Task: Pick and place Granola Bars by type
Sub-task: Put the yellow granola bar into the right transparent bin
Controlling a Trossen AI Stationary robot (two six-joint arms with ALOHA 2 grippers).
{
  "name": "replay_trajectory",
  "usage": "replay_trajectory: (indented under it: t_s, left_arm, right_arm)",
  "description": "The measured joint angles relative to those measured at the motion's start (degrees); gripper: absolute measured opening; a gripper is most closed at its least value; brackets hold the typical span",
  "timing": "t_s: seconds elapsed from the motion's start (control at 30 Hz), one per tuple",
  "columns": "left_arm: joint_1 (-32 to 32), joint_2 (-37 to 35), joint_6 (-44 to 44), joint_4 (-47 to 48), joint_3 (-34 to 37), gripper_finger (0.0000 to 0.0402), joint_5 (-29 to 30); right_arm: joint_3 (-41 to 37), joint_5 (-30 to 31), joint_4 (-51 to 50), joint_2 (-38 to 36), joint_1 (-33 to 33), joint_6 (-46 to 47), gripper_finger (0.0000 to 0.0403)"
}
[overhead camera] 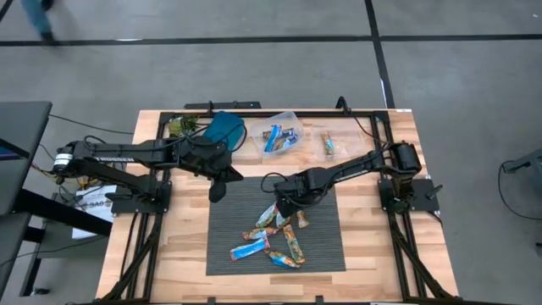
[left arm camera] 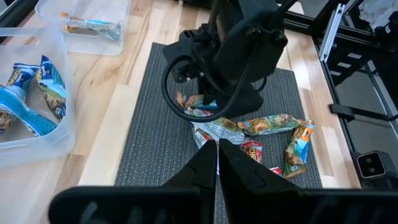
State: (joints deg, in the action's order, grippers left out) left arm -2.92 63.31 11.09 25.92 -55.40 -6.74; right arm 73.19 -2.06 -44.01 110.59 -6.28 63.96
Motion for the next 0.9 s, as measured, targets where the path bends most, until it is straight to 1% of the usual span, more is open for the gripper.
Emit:
replay_trajectory:
  t_s: [0.07,0.13,0.27,0.33,0.43,0.57,0.67,0.77,0.8,0.9]
  left_arm:
    - [0.0,0.0,-0.02,-0.56,0.0,0.0009,0.0]
    - [0.0,0.0,-0.04,-2.18,0.0,0.0009,0.0]
    - [0.0,0.0,0.64,-6.08,0.0,0.0009,1.34]
    - [0.0,0.0,0.89,-7.03,0.0,0.0009,2.78]
    - [-0.07,0.0,0.98,-7.58,0.0,0.0009,3.61]
    - [-0.11,0.0,1.6,-8.16,-0.02,0.0009,4.7]
    - [-1.1,0.64,3.35,-9.6,-0.07,0.0009,4.21]
    - [-2.7,2.1,5.08,-9.14,-1.01,0.0009,4.27]
    - [-3.27,2.96,5.25,-7.45,-1.98,0.0009,4.3]
    - [-4.83,6.99,3.69,-3.23,-6.86,0.0009,4.42]
  right_arm:
    - [0.74,-0.13,-0.78,0.02,0.0,-1.08,0.0025]
    - [2.13,-0.13,-0.61,0.02,0.14,-3.03,0.0009]
    - [5.22,1.41,-3.31,-0.43,2.16,-6.83,0.0019]
    - [6.38,3.82,-6.04,-2.14,3.94,-8.93,0.0024]
    - [6.72,8.39,-10.11,-6.49,7.25,-11.62,0.0021]
    - [6.69,15.52,-17.23,-14.02,12.88,-15.21,0.0006]
    - [6.07,19.21,-21.6,-19.19,18.24,-18.33,0.0003]
    - [4.54,20.41,-23.95,-23.15,24.17,-21.7,0.0009]
    - [4.1,20.39,-24.59,-24.14,26.3,-22.91,0.0011]
    - [3.18,20.45,-24.53,-25.62,31.88,-26.78,0.0017]
